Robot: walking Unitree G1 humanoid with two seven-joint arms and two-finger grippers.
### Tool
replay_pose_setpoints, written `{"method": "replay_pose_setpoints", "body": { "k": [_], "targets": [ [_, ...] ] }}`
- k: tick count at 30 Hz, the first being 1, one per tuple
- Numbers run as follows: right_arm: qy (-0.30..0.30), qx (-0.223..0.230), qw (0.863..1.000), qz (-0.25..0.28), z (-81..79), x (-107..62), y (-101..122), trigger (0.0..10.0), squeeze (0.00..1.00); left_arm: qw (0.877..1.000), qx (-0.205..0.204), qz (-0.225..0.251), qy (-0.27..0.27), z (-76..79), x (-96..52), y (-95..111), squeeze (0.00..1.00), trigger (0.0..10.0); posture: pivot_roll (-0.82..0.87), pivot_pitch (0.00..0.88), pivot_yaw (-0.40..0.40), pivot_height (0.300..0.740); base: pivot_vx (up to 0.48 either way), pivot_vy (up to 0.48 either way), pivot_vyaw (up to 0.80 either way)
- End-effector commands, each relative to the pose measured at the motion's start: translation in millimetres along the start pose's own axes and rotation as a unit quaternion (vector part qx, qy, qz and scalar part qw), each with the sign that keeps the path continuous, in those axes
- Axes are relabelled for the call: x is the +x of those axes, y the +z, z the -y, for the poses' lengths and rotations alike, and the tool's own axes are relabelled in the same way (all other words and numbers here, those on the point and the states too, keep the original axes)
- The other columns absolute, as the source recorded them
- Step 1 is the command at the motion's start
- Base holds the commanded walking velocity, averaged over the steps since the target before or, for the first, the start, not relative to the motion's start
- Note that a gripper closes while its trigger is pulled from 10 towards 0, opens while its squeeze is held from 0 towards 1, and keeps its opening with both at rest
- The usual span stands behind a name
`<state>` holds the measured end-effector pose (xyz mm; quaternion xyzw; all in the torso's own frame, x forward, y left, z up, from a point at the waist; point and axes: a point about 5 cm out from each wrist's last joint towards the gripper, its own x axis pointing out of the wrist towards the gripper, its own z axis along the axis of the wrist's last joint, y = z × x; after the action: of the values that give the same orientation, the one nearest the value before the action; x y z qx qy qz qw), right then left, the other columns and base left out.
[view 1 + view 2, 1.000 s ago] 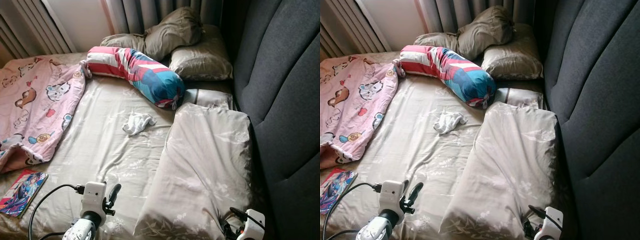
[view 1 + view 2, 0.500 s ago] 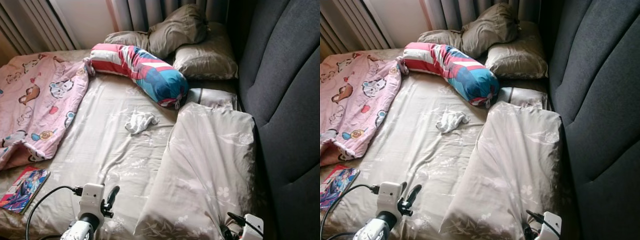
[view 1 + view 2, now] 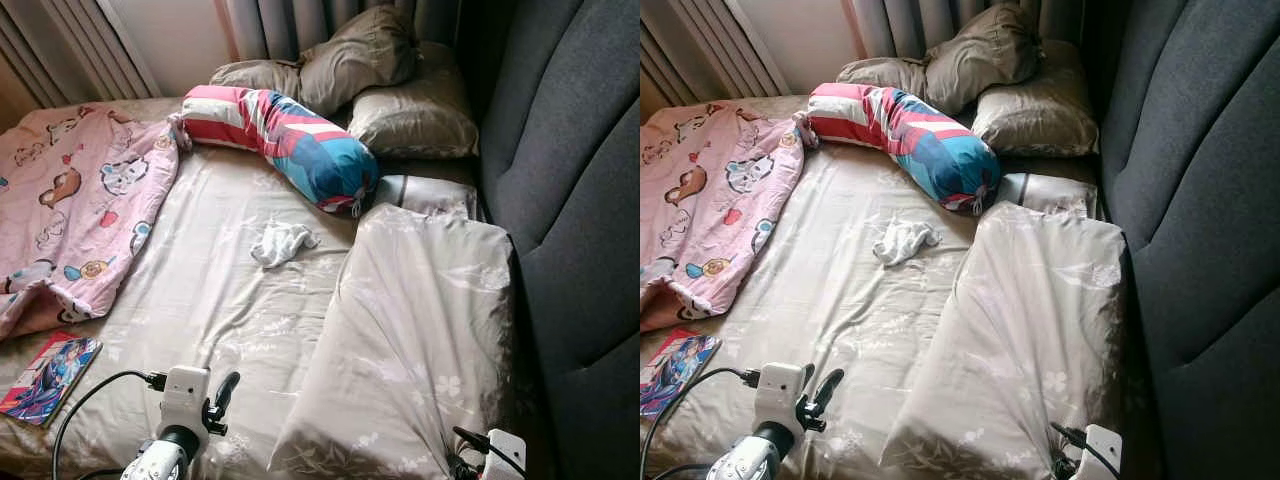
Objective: Clean up the room
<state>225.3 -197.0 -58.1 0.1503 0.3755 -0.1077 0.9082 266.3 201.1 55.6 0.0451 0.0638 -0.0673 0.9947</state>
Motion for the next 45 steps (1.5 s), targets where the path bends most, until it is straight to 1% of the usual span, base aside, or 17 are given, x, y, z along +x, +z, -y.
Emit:
{"method": "replay_pose_setpoints", "body": {
  "k": [1, 16, 27, 32, 35, 37, 38, 39, 40, 42, 43, 45],
  "targets": [
    [-0.019, 0.004, 0.996, -0.088, 6.9, -10.2, -47, 0.0, 0.00, 1.000, 0.003, -0.015, 0.001, -0.6, -4.0, -6, 0.00, 10.0, 0.08, 0.299, 0.124, 0.740, 0.000, 0.000, 0.00],
    [-0.033, 0.001, 0.997, -0.073, 10.5, -8.6, -40, 0.0, 0.00, 1.000, 0.001, -0.012, 0.001, 0.2, 1.6, -5, 0.00, 10.0, 0.07, 0.281, 0.122, 0.740, 0.000, 0.000, 0.00],
    [-0.047, 0.002, 0.997, -0.054, 13.7, -6.4, -29, 0.0, 0.00, 1.000, -0.001, -0.008, 0.001, 1.4, 7.4, -3, 0.00, 10.0, 0.06, 0.269, 0.117, 0.740, 0.000, 0.000, 0.00],
    [-0.059, 0.003, 0.998, -0.036, 15.7, -4.7, -20, 0.0, 0.00, 1.000, -0.002, -0.005, 0.003, 2.0, 11.3, -2, 0.00, 10.0, 0.05, 0.263, 0.115, 0.740, 0.000, 0.000, 0.00],
    [-0.079, 0.001, 0.997, 0.001, 18.4, -1.8, -1, 0.0, 0.00, 1.000, -0.003, -0.003, 0.004, 2.1, 14.9, 0, 0.00, 10.0, 0.04, 0.259, 0.114, 0.740, 0.000, 0.000, 0.00],
    [-0.101, -0.014, 0.994, 0.032, 21.8, -0.5, 16, 0.0, 0.00, 1.000, -0.003, -0.001, 0.004, 2.1, 17.5, 1, 0.00, 10.0, 0.04, 0.255, 0.115, 0.740, 0.000, 0.000, 0.00],
    [-0.111, -0.018, 0.993, 0.046, 23.6, -0.4, 23, 0.0, 0.00, 1.000, -0.004, 0.000, 0.005, 1.7, 18.2, 2, 0.00, 10.0, 0.03, 0.254, 0.114, 0.740, 0.000, 0.000, 0.00],
    [-0.138, -0.032, 0.987, 0.075, 29.1, -0.9, 37, 0.0, 0.00, 1.000, -0.004, 0.001, 0.005, 1.4, 19.7, 2, 0.00, 10.0, 0.02, 0.252, 0.113, 0.740, 0.000, 0.000, 0.00],
    [-0.138, -0.032, 0.987, 0.075, 29.1, -0.9, 37, 0.0, 0.00, 1.000, -0.004, 0.001, 0.005, 1.4, 19.7, 2, 0.00, 10.0, 0.02, 0.252, 0.113, 0.740, 0.000, 0.000, 0.00],
    [-0.194, -0.056, 0.971, 0.130, 42.0, -4.7, 65, 0.0, 0.00, 1.000, -0.006, 0.002, 0.005, 2.1, 22.5, 2, 0.00, 10.0, 0.01, 0.247, 0.111, 0.740, 0.000, 0.000, 0.00],
    [-0.206, -0.059, 0.966, 0.145, 44.6, -6.1, 72, 0.0, 0.00, 1.000, -0.006, 0.002, 0.004, 2.5, 22.9, 2, 0.00, 10.0, 0.01, 0.247, 0.111, 0.740, 0.000, 0.000, 0.00],
    [-0.239, -0.069, 0.949, 0.195, 50.8, -11.4, 95, 0.0, 0.00, 1.000, -0.008, 0.003, 0.003, 4.1, 25.0, 3, 0.00, 10.0, 0.00, 0.241, 0.108, 0.740, 0.000, 0.000, 0.00]
  ]
}}
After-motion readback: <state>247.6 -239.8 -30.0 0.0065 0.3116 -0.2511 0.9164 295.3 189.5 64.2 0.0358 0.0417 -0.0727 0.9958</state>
